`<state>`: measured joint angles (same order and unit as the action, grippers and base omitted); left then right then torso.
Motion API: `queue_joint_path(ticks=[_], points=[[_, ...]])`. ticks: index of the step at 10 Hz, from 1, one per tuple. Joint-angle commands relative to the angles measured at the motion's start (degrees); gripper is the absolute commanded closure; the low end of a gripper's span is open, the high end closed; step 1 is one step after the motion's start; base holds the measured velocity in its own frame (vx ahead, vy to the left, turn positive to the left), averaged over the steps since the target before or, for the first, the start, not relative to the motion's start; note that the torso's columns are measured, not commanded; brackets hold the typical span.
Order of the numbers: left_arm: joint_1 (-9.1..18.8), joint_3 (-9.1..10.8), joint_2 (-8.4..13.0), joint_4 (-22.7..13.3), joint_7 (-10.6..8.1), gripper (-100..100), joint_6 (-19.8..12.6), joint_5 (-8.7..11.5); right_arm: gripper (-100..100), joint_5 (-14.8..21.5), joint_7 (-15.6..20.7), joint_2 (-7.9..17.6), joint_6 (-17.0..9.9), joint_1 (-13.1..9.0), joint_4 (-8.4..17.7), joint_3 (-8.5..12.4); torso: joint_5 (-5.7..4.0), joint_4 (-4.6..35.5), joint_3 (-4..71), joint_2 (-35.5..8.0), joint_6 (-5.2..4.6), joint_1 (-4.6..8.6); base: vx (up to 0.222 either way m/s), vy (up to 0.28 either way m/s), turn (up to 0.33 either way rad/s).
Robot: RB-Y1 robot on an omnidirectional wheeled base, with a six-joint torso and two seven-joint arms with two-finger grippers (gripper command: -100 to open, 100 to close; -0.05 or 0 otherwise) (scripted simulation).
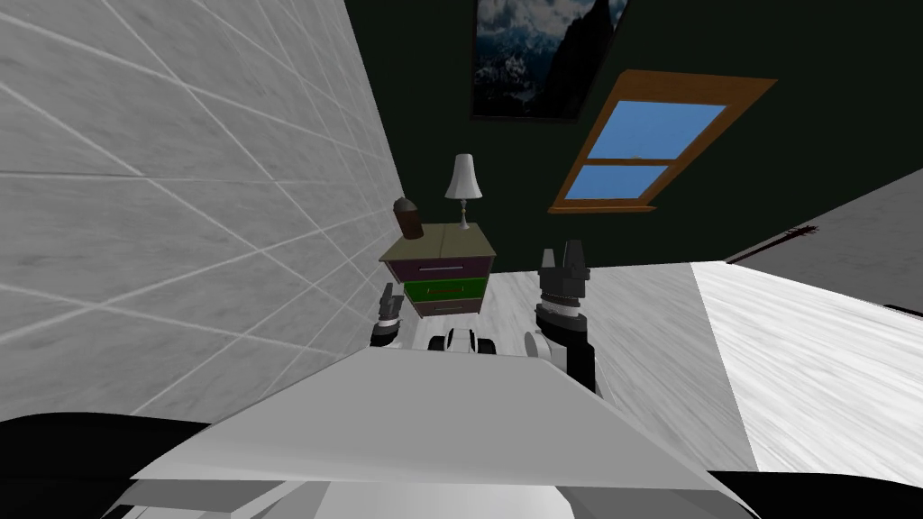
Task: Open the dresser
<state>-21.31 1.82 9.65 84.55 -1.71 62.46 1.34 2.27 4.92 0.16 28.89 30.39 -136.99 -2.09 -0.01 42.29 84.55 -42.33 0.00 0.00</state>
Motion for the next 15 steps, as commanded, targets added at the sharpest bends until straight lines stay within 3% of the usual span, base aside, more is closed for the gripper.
queue_joint_path(ticks=[1,2,4,11,15], points=[[1.01,0.47,-0.35,-4.82,-0.57,-100,4.17,0.03,0,0.0,0.0,0.0,0.0,0.0,0.0,0.0,0.0,0.0,0.0,0.02,0.0,0.02,0.153,-0.049,0.0],[1.01,0.47,-0.35,-6.02,-0.57,-100,4.28,0.03,0,0.0,0.0,0.0,0.0,0.01,0.0,0.0,-0.01,-0.04,0.1,0.2,0.0,0.05,0.116,-0.039,0.002],[1.95,0.85,-0.72,-10.38,-1.03,-100,8.08,0.01,0,0.0,0.0,0.0,0.0,0.0,0.0,0.0,0.02,0.0,0.0,0.02,0.0,-0.05,0.125,-0.04,-0.001],[3.26,1.35,-1.4,-18.94,-1.66,-100,13.31,-0.03,0,0.0,0.0,0.0,0.0,0.0,0.0,0.0,0.01,-0.02,0.04,0.09,0.0,-0.01,0.084,-0.031,0.0],[4.42,1.77,-2.27,-25.56,-2.21,-100,17.81,-0.09,0,0.0,0.0,0.0,0.0,0.0,0.0,0.0,0.0,-0.01,0.01,0.02,0.0,0.0,0.098,-0.033,0.0]])
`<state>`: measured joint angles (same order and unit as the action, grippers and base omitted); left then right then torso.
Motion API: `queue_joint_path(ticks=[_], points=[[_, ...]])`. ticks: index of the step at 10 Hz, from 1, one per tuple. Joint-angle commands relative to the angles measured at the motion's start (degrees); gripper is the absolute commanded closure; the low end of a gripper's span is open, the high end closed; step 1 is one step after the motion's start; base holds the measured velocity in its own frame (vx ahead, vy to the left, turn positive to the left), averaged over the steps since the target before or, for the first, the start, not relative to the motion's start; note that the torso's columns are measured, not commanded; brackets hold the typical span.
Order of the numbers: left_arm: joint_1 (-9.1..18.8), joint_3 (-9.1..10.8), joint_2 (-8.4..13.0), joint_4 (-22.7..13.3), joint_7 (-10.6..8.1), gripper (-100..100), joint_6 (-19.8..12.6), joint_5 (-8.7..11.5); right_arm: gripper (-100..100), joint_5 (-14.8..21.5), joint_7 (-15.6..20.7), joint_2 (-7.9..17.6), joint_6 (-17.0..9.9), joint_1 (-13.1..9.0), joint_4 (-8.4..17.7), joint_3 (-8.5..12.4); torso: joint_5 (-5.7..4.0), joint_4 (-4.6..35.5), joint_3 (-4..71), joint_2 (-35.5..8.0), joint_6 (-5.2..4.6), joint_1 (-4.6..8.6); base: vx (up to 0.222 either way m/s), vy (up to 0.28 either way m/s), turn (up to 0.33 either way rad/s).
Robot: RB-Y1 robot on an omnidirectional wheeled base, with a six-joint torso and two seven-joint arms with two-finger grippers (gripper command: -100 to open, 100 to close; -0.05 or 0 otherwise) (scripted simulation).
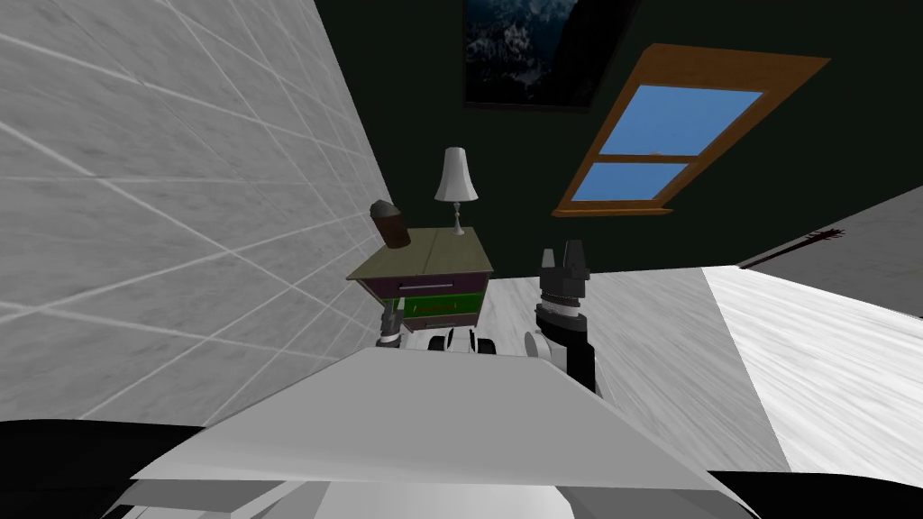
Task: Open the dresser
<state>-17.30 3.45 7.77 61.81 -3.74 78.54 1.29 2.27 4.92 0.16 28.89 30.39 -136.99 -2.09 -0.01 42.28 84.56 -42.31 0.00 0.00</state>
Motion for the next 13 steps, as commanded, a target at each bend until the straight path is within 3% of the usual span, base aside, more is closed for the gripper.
queue_joint_path(ticks=[1,5,7,13], points=[[0.75,0.26,-0.72,-4.74,-0.34,-100,3.05,-0.05,0,0.0,0.0,0.0,0.0,0.0,0.0,0.0,0.01,0.02,-0.03,-0.02,-0.01,-0.01,0.099,-0.04,-0.001],[1.75,0.64,-2.47,-10.55,-0.83,-100,7.23,-0.11,0,0.0,0.0,0.0,0.0,0.0,0.0,0.0,0.02,-0.01,0.02,0.05,0.0,-0.06,0.106,-0.042,0.0],[2.1,0.78,-4.35,-12.62,-1.01,-100,8.83,-0.12,0,0.0,0.0,0.0,0.0,0.0,0.0,0.0,0.02,0.01,-0.01,0.0,0.0,-0.04,0.088,-0.021,0.0],[5.4,1.4,-2.54,-9.38,-1.61,-100,2.36,0.51,0,0.0,0.0,0.0,0.0,-0.02,0.01,0.0,0.01,0.0,0.0,0.01,0.0,-0.01,-0.023,-0.018,0.012]])
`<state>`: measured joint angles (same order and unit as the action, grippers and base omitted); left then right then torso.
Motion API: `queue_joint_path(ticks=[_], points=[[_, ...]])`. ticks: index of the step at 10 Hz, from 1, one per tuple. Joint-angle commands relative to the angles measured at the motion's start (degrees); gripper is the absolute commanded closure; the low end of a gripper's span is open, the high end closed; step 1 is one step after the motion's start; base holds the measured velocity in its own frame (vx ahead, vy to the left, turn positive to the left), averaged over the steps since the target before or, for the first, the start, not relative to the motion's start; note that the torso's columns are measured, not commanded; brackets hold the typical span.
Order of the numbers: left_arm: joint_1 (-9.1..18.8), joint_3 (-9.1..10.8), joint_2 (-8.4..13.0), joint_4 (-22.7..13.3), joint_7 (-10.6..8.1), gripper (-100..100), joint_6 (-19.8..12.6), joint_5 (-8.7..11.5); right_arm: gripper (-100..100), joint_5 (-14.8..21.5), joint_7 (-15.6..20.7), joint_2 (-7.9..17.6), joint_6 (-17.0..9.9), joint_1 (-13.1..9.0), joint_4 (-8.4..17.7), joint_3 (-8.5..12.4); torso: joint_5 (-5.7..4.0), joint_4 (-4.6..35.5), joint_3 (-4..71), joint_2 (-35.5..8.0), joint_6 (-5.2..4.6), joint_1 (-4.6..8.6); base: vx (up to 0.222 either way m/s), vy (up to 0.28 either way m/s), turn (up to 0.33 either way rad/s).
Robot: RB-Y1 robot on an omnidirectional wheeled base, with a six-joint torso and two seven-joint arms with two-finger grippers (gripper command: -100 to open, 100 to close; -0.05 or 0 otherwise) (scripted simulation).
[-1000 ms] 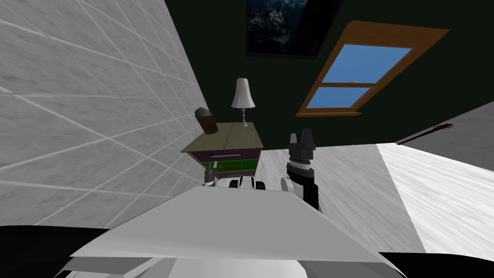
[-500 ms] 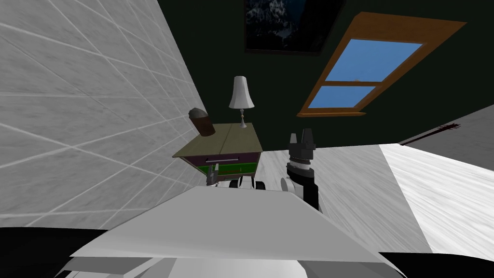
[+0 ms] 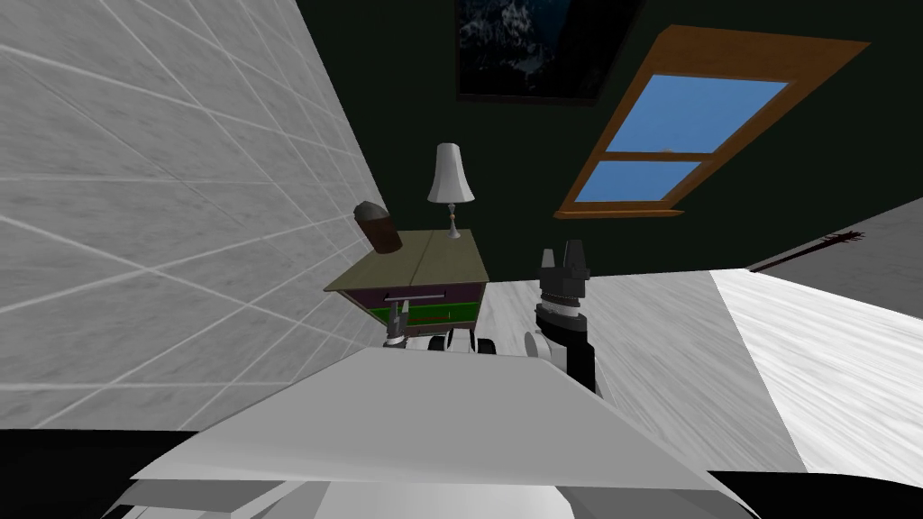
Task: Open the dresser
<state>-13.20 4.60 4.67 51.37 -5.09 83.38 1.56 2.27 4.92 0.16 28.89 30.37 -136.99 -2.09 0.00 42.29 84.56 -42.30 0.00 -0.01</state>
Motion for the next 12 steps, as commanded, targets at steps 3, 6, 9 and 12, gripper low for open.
queue_joint_path(ticks=[3,6,9,12], points=[[2.01,0.38,0.81,1.61,-0.34,-100,-3.67,0.36,0,0.0,0.0,0.0,0.0,0.0,0.0,0.0,0.0,-0.02,0.04,0.08,0.0,0.02,-0.025,-0.02,0.008],[-0.55,-0.13,-0.28,-0.73,0.13,100,1.15,-0.12,0,0.0,0.0,0.01,0.0,0.01,0.0,0.01,0.06,-0.06,0.12,0.24,-0.06,-0.16,0.034,0.03,-0.018],[-1.94,-0.41,-0.91,-2.07,0.42,100,3.86,-0.4,0,0.0,0.0,0.01,0.0,0.01,0.0,0.01,-0.01,-0.01,0.03,0.05,-0.01,0.04,0.045,0.024,-0.012],[-1.23,-0.32,1.83,-1.03,0.35,-100,2.73,-0.26,0,0.0,0.0,0.0,0.0,0.0,0.0,0.0,-0.03,0.04,-0.07,-0.12,0.0,0.08,-0.007,-0.013,0.004]])
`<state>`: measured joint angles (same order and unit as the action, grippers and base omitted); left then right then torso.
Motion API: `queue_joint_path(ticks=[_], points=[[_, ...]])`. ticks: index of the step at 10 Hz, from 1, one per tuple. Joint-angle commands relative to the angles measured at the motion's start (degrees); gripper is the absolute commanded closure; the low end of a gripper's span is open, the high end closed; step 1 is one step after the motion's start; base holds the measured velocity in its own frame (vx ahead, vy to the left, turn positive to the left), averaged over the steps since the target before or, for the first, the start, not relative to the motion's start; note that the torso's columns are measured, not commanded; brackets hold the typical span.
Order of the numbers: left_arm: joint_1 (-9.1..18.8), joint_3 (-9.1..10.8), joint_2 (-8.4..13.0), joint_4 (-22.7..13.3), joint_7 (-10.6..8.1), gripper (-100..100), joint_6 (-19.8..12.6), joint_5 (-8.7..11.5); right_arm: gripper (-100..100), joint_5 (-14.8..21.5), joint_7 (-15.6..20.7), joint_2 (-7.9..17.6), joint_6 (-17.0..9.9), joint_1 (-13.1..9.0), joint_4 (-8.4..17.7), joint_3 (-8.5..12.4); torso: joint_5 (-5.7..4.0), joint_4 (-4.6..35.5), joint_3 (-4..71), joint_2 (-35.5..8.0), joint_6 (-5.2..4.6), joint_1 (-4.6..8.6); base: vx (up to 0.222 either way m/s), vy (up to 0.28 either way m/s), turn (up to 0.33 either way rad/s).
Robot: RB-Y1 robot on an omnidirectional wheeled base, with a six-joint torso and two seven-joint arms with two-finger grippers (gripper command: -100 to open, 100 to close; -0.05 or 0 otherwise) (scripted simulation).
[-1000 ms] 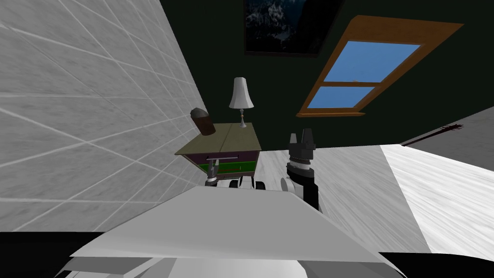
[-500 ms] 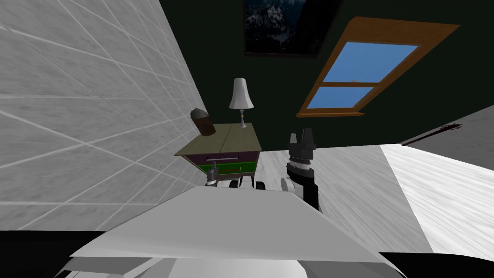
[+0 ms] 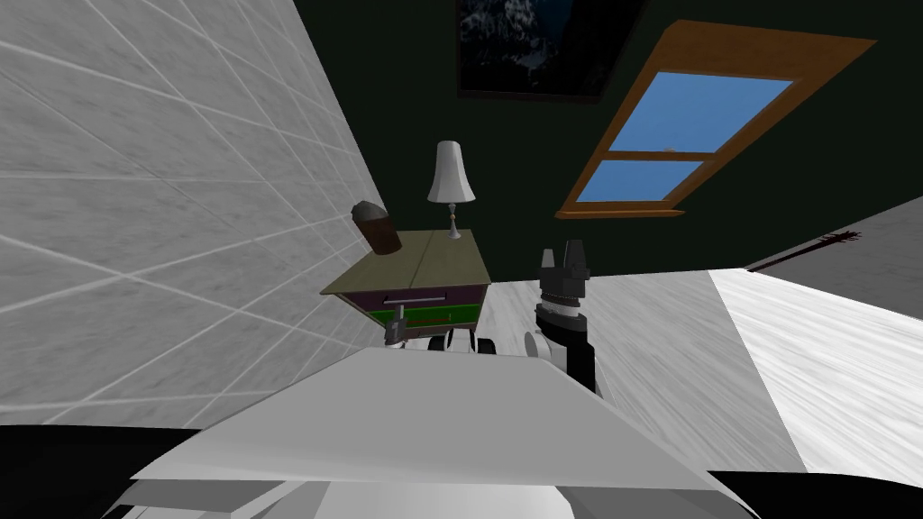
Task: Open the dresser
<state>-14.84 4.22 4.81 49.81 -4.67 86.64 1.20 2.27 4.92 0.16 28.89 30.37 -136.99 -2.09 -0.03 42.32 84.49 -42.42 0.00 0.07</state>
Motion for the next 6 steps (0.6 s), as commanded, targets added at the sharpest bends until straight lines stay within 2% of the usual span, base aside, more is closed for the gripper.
queue_joint_path(ticks=[1,3,4,5,6], points=[[1.15,0.14,1.43,1.7,-0.2,-100,-2.09,0.26,0,0.0,0.0,0.0,0.0,0.0,0.0,0.0,0.0,0.0,0.01,0.02,0.0,0.02,-0.055,-0.073,0.021],[2.16,0.25,1.64,3.24,-0.37,-100,-4.26,0.48,0,0.0,0.0,-0.01,0.0,-0.01,0.0,-0.01,-0.04,-0.02,0.03,0.06,-0.01,0.17,-0.064,-0.132,0.019],[2.7,0.29,-0.05,3.87,-0.44,-100,-5.58,0.59,0,0.0,0.0,-0.01,0.0,-0.01,0.0,-0.01,-0.02,-0.03,0.07,0.11,0.0,0.09,-0.078,-0.119,0.017],[1.84,0.13,0.49,4.8,-0.26,-100,-5.42,0.4,0,0.0,0.0,-0.01,0.0,-0.01,0.0,-0.01,0.03,-0.03,0.07,0.11,0.0,-0.07,-0.037,-0.054,0.002],[2.83,0.3,0.74,5.58,-0.38,-100,-7.36,0.54,0,0.0,0.0,0.0,0.0,0.0,0.0,0.0,0.09,-0.06,0.13,0.23,0.01,-0.34,-0.025,-0.024,0.013]])
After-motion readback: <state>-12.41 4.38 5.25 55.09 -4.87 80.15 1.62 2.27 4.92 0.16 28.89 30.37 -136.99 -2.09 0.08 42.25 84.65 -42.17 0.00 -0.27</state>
